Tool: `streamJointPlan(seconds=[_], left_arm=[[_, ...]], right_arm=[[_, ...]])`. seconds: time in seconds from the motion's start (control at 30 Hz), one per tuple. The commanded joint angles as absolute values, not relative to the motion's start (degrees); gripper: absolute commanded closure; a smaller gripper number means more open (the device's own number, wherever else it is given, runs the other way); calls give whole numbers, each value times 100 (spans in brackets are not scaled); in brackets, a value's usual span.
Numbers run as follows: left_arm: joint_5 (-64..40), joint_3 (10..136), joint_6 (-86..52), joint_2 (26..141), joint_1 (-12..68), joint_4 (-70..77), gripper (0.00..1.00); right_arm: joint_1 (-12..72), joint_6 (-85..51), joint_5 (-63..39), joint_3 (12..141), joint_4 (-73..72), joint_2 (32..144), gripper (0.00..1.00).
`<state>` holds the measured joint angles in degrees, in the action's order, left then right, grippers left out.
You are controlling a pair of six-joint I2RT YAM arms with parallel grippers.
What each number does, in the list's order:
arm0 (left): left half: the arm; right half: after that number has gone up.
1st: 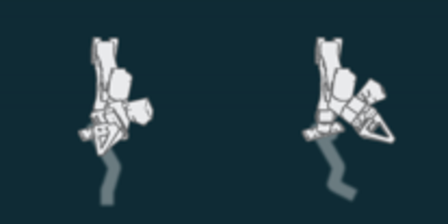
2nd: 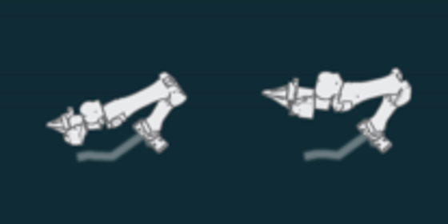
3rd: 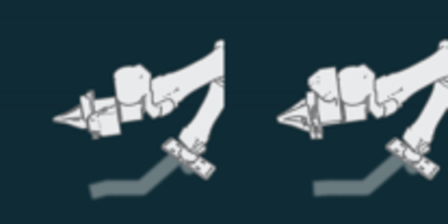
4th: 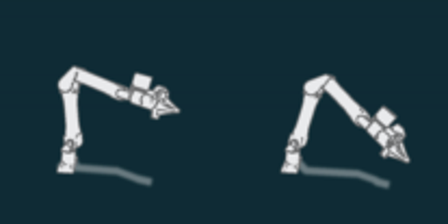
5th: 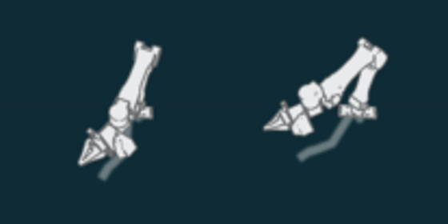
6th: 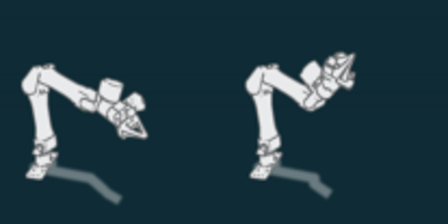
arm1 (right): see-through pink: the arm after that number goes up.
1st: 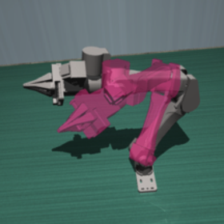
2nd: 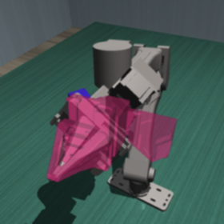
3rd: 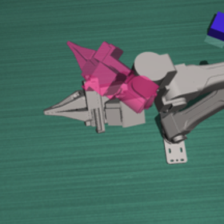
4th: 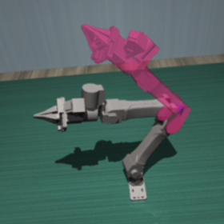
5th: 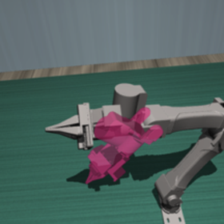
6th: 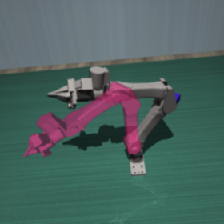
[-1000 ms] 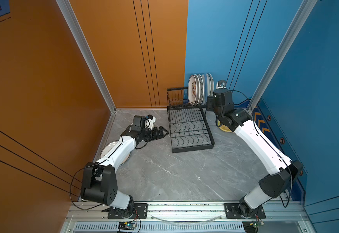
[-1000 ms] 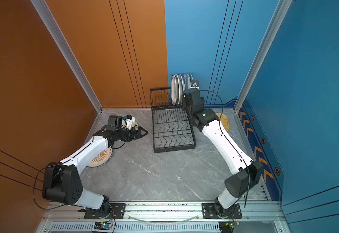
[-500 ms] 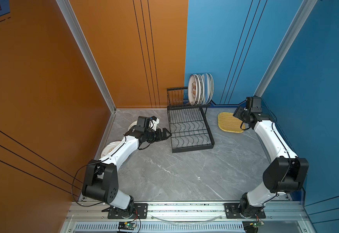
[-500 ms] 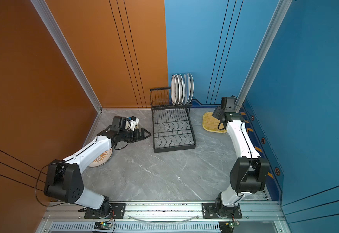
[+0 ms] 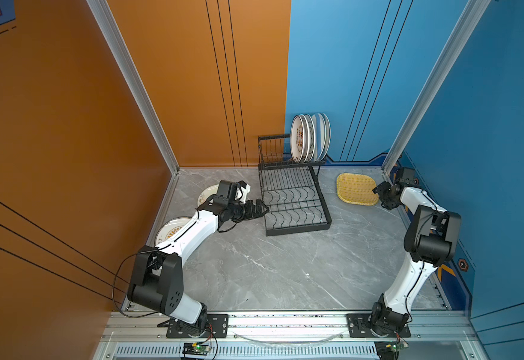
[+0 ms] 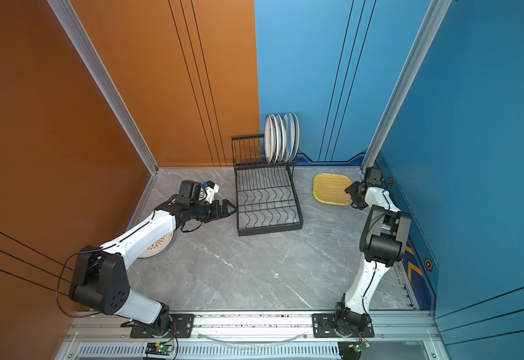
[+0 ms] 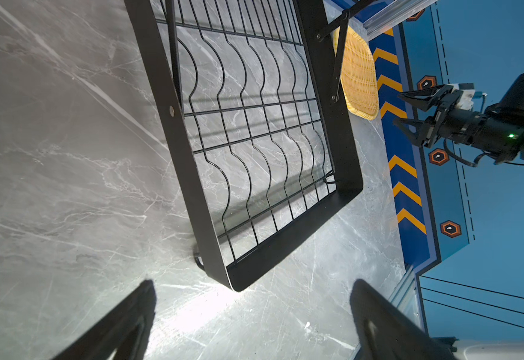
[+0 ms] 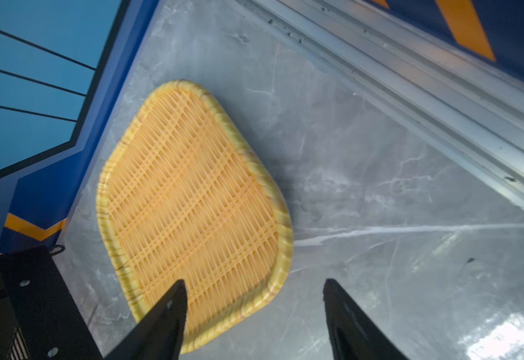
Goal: Load plates into a dish rack
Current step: Pick up the plate from the top-right of the table.
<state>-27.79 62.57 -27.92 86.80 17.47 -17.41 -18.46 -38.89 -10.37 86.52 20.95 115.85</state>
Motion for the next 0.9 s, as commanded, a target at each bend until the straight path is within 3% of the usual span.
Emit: streamJointPlan(seconds=[0.0, 0.5, 0.87], left_arm=[[-2582, 6189, -2883, 8718, 1806, -1640, 2], [-2408, 6180, -2963, 8664, 1878, -1625, 2], [-2372, 6193, -3081, 8797, 1964, -1407, 2]], right_arm=[[-1902, -4219, -1260, 8839, 1841, 11812, 29], [-2175, -4872, -1912, 8406, 947, 12217, 31], [-2198, -5405, -2113, 8378, 1123, 12351, 34]])
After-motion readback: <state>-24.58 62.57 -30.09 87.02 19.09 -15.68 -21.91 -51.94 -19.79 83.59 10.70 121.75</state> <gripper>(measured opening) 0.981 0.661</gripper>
